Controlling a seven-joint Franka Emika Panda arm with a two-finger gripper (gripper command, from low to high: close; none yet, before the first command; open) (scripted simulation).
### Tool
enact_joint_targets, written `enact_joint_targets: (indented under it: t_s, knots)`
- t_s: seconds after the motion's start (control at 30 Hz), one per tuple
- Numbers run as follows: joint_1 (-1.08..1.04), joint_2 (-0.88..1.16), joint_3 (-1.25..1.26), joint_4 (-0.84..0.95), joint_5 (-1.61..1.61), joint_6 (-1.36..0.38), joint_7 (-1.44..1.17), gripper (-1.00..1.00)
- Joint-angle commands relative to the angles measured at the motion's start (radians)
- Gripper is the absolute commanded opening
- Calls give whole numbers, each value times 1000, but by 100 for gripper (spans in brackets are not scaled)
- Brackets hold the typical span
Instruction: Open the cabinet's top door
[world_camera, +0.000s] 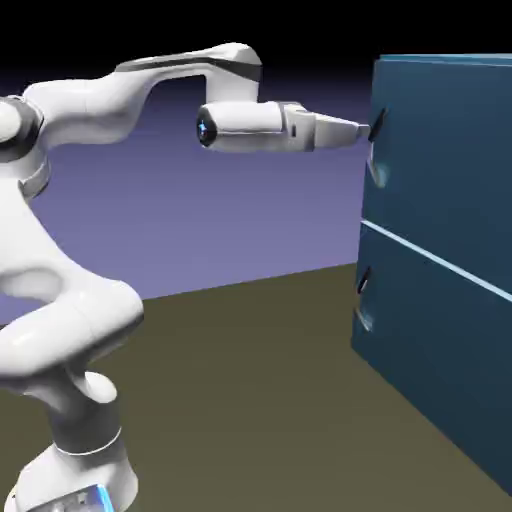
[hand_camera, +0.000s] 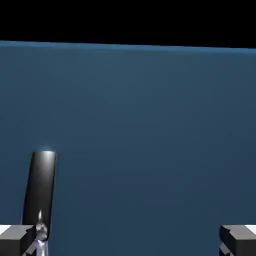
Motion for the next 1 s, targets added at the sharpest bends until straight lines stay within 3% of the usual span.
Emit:
enact_joint_targets:
  t_s: [0.0,0.3,0.53,0.57,0.97]
  knots:
    - [-19,-5,19,13,44,0,-30,0]
    - [-185,-46,193,125,431,-2,-301,0]
    - [-385,-16,325,285,431,4,-298,0]
    - [-385,-16,325,285,431,4,-298,-100]
    - [14,137,56,5,431,-131,-512,-100]
